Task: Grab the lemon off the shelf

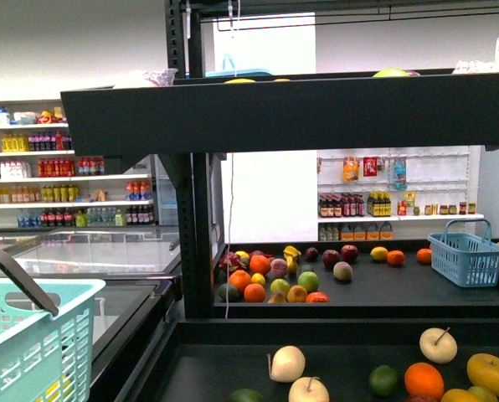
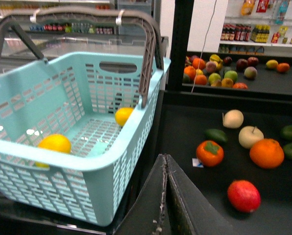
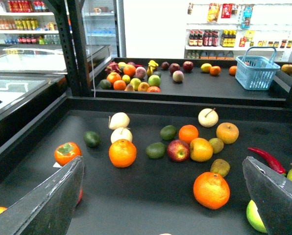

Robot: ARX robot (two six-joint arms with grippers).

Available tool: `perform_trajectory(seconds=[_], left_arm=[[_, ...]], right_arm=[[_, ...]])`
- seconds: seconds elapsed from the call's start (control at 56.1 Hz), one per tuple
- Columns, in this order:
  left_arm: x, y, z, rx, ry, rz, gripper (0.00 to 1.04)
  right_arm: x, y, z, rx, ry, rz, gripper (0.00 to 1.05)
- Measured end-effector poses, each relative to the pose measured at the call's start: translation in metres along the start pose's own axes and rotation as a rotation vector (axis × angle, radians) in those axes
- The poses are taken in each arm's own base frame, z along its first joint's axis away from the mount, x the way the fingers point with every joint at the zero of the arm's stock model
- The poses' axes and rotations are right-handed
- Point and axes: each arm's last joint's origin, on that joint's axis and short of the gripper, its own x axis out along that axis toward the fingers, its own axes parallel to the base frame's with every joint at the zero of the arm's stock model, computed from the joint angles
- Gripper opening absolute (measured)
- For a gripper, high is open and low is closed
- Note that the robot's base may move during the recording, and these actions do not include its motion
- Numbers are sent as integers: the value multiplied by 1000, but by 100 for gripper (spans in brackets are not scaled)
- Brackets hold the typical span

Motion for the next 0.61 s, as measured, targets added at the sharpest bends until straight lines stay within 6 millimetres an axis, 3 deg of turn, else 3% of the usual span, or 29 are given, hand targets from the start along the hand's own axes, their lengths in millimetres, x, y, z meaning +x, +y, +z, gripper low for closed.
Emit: perform_trajectory(seconds=[0.285, 0.606], left_arm=[[-6, 0, 1, 0, -28, 1, 3], [-6, 0, 1, 0, -26, 1, 63]], right_arm=[[0, 0, 0, 0, -1, 1, 97], [0, 0, 0, 0, -1, 1, 97]])
